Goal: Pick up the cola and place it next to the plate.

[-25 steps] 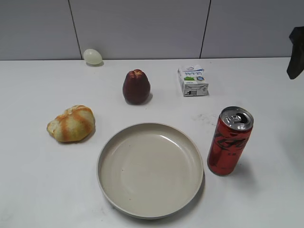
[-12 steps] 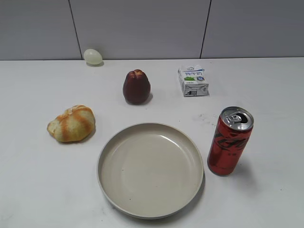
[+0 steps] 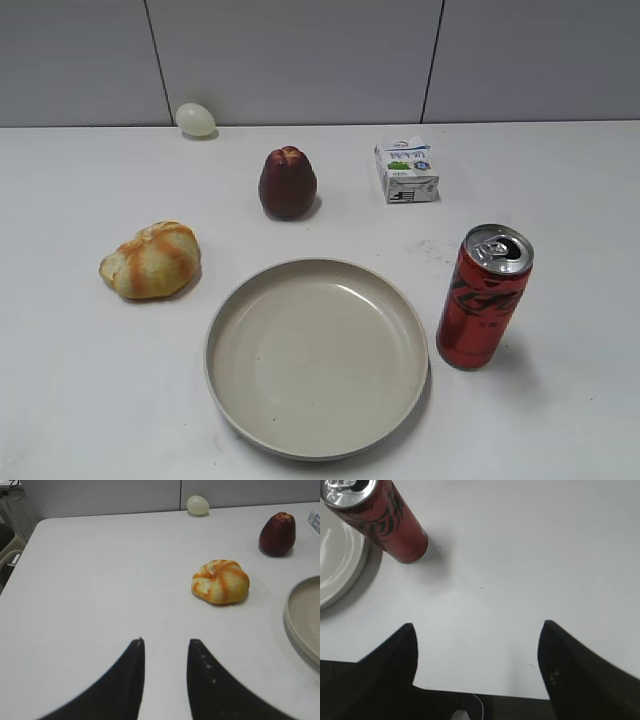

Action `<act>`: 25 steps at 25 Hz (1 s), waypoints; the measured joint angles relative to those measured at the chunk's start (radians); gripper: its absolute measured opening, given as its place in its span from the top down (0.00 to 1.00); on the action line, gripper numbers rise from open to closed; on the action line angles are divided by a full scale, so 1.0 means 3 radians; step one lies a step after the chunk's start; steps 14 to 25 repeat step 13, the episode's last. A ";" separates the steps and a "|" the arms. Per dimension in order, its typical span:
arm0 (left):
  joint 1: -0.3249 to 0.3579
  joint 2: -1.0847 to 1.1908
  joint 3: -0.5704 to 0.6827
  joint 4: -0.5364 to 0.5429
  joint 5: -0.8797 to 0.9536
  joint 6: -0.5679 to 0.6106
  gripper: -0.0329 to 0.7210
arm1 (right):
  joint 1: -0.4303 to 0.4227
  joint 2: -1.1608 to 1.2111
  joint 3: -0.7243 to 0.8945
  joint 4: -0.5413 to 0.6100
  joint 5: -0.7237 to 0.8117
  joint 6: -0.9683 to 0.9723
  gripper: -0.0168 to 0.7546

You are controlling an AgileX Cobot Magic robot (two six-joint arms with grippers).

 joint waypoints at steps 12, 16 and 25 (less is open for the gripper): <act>0.0000 0.0000 0.0000 0.0000 0.0000 0.0000 0.65 | 0.0000 -0.0970 0.0105 -0.0021 0.0276 -0.0003 0.21; 0.0000 0.0000 0.0000 0.0000 0.0000 0.0000 0.65 | 0.0000 -0.1033 0.0105 -0.0026 0.0280 -0.0003 0.21; 0.0000 0.0000 0.0000 0.0000 0.0000 0.0000 0.65 | 0.0000 -0.1033 0.0105 -0.0026 0.0280 -0.0003 0.21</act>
